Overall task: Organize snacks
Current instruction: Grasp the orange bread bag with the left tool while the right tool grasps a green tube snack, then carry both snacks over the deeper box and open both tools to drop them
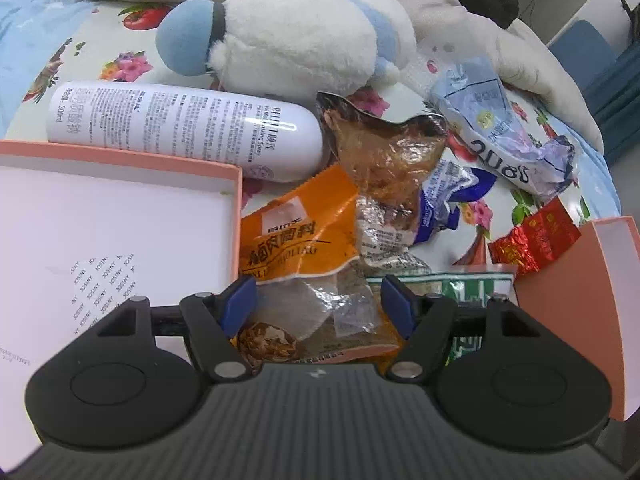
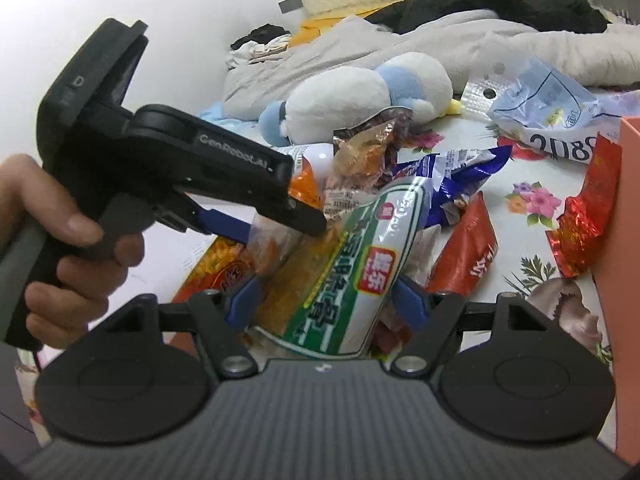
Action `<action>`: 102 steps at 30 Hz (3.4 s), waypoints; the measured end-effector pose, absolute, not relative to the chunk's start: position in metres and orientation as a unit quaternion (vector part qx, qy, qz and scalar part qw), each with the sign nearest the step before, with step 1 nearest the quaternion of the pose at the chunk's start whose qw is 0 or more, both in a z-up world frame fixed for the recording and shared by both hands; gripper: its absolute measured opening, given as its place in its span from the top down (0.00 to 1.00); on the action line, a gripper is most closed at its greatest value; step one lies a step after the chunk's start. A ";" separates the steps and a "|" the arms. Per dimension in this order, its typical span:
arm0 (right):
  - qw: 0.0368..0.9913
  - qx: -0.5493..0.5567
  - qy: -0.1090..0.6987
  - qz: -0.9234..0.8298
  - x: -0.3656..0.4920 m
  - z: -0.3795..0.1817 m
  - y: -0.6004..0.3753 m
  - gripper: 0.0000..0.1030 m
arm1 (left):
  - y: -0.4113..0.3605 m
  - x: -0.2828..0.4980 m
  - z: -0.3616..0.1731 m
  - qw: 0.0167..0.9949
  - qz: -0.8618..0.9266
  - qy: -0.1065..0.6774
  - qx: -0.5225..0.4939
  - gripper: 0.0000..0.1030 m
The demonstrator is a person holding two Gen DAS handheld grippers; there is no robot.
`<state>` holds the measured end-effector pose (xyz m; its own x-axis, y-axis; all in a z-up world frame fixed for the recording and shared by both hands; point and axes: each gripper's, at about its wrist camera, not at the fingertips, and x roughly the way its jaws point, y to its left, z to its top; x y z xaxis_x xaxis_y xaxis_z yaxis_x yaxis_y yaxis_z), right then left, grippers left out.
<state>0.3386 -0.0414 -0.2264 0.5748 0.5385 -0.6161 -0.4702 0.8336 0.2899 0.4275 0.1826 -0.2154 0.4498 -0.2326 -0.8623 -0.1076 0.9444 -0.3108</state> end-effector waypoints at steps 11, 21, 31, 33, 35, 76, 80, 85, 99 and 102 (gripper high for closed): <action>0.890 0.033 0.357 0.282 0.342 -0.223 -0.032 0.72 | 0.180 0.424 -0.218 0.843 -0.025 0.513 -0.161 0.47; 0.897 0.016 0.340 0.283 0.310 -0.187 -0.049 0.85 | 0.174 0.387 -0.194 0.840 -0.032 0.510 -0.181 0.52; 0.904 0.003 0.341 0.259 0.263 -0.143 -0.084 0.87 | 0.146 0.332 -0.150 0.845 -0.034 0.492 -0.204 0.52; 0.905 -0.004 0.340 0.256 0.252 -0.136 -0.091 0.87 | 0.137 0.319 -0.145 0.841 -0.040 0.496 -0.211 0.52; 0.907 -0.007 0.338 0.252 0.240 -0.129 -0.100 0.87 | 0.127 0.304 -0.138 0.846 -0.039 0.492 -0.204 0.52; 0.924 0.029 0.314 0.218 0.071 -0.042 -0.234 0.87 | -0.024 0.062 -0.061 0.870 -0.045 0.432 -0.232 0.52; 0.924 0.026 0.319 0.208 0.064 -0.045 -0.247 0.87 | -0.032 0.058 -0.055 0.872 -0.054 0.425 -0.239 0.52; 0.928 0.037 0.321 0.187 0.060 -0.045 -0.264 0.87 | -0.045 0.059 -0.045 0.877 -0.069 0.418 -0.226 0.52; 0.935 0.055 0.321 0.140 0.105 -0.040 -0.301 0.87 | -0.095 0.125 -0.040 0.872 -0.111 0.435 -0.195 0.52; 0.934 0.057 0.328 0.127 0.128 -0.045 -0.312 0.87 | -0.113 0.151 -0.047 0.868 -0.118 0.447 -0.181 0.52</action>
<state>0.1276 -0.3125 -0.0454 0.7530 0.2747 -0.5979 -0.2000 0.9613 0.1897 0.1514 -0.1130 -0.0474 0.5714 -0.3676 -0.7337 0.0435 0.9064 -0.4203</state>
